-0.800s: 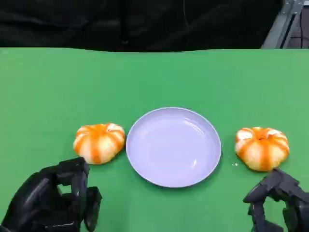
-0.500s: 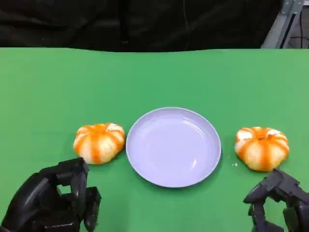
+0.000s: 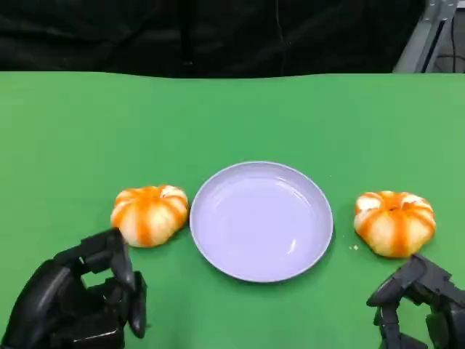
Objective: Grasp the bread from the table and place it into the plate.
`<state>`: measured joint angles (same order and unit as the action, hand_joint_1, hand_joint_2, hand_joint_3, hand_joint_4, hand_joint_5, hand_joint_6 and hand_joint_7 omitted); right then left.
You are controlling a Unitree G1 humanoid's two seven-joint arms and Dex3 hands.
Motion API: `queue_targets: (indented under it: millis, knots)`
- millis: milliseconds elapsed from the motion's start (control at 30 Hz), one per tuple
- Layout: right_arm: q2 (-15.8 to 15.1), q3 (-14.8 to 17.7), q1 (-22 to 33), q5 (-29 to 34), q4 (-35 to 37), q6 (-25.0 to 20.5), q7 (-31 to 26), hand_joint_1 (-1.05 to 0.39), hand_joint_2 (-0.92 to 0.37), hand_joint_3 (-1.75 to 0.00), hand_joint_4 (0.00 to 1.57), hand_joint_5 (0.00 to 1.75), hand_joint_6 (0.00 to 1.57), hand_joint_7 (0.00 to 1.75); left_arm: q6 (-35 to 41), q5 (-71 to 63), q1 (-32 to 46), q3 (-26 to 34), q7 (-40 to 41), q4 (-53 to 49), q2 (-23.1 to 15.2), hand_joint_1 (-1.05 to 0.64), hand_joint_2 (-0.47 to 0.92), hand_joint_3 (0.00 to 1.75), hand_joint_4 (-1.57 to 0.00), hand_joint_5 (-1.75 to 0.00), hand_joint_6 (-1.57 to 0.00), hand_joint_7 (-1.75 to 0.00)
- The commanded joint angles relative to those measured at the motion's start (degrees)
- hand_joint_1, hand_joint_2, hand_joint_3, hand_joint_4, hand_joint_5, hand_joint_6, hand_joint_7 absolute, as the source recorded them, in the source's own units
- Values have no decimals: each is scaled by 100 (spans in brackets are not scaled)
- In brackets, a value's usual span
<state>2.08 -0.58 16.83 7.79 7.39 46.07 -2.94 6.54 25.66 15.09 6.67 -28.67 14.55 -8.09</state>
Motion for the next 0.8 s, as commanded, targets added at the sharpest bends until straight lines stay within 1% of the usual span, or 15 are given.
queue_targets:
  millis: [33,67,100,133,167,200,233,267,300,333,367,433,500,800]
  knots:
    - [-103,30,12,-91,-28,31,21,-10,-56,-116,83,175,74,150,-789,-1150,96,-175,428,111,-159,12,49,131,-34,-160,-36,-151]
    - [-103,33,16,-98,-29,17,24,-11,-56,-116,83,175,74,150,-1027,-1608,113,-246,586,137,-226,-6,48,114,-20,-142,-30,-128]
    - [-101,33,22,-104,-36,0,26,-12,-55,-116,83,175,74,150,-1182,-1898,123,-291,693,144,-261,-15,50,105,-15,-132,-29,-117]
    - [-97,32,29,-109,-48,-19,28,-12,-55,-116,83,175,74,150,-1249,-2017,127,-310,747,133,-266,-19,51,99,-13,-127,-29,-111]
    - [-104,38,-12,-116,21,58,27,-12,-55,-116,83,175,75,150,-1317,-2267,121,-340,856,198,-306,-21,52,96,-12,-125,-29,-107]
    - [-110,42,-45,-122,78,123,27,-12,-54,-118,84,175,75,150,-1367,-2446,117,-361,936,244,-332,-33,65,71,-8,-109,-31,-90]
    - [-122,40,-86,-145,137,183,44,-12,-54,-118,84,175,75,150,-1452,-2827,73,-408,1075,314,-407,-36,75,53,-8,-100,-36,-77]
    - [-132,40,-117,-153,181,227,54,-11,-54,-120,85,175,75,150,-1482,-3209,11,-461,1200,386,-491,-45,85,32,-6,-87,-39,-58]
    - [-138,40,-134,-158,206,249,63,-11,-54,-120,85,175,75,150,-1493,-3457,-29,-501,1284,426,-542,-48,88,24,-5,-80,-42,-47]
    - [-122,36,-108,-154,152,180,62,-11,-54,-120,85,175,75,150,-1524,-3911,-143,-575,1450,460,-616,-50,90,20,-5,-77,-44,-41]
    - [-107,34,-80,-148,99,118,57,-11,-53,-120,84,175,75,150,-1543,-4255,-231,-634,1588,474,-661,-55,91,10,-6,-73,-47,-32]
    - [-94,25,-23,-128,-12,-6,58,-10,-53,-120,84,175,75,150,-1504,-4882,-393,-747,1825,505,-741,-59,92,4,-7,-69,-52,-22]
    - [-97,16,17,-110,-96,-98,65,-10,-55,-118,83,175,74,150,-1422,-5297,-497,-826,1966,532,-785,-64,88,1,-7,-66,-54,-16]
    - [-99,1,52,-108,-188,-198,68,-10,-56,-116,83,175,74,151,-1369,-5467,-524,-883,2065,538,-788,-65,87,0,-9,-63,-57,-9]
